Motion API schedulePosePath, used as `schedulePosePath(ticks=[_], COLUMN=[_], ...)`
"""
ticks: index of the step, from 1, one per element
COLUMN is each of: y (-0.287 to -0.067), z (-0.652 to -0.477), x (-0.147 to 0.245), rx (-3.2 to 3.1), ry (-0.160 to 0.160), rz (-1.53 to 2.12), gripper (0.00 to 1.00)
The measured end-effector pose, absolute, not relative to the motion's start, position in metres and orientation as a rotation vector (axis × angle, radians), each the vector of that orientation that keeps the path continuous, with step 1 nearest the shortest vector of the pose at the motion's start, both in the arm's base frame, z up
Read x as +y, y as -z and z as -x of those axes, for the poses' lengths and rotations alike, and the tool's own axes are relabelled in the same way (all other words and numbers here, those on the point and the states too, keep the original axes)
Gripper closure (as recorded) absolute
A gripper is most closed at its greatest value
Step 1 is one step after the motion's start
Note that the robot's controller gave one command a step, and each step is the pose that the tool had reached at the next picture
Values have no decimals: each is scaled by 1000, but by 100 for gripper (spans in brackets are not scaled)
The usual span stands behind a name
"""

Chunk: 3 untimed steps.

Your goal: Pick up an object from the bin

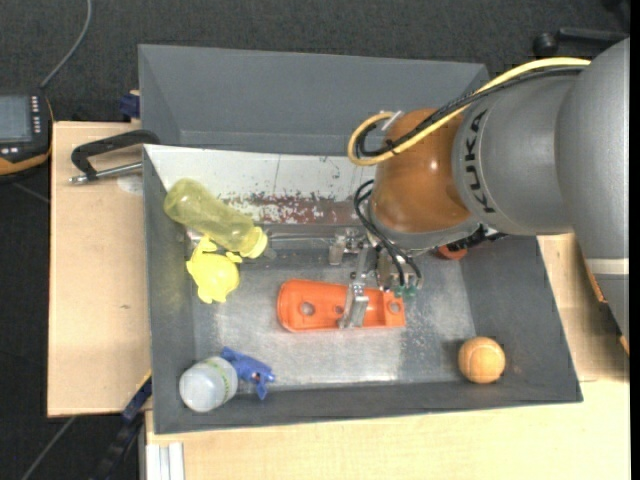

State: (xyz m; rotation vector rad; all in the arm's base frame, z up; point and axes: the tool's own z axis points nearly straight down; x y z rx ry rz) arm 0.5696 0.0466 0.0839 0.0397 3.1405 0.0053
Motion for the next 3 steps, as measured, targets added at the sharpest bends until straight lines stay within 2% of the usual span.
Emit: schedulePosePath(ticks=[1,2,3], y=[-80,-80,-130], z=[-512,-512,-513], x=[23,23,28], rx=[3135,3135,3137], ry=[-5,-5,-6], rz=[-162,-162,-177], gripper=[100,100,100])
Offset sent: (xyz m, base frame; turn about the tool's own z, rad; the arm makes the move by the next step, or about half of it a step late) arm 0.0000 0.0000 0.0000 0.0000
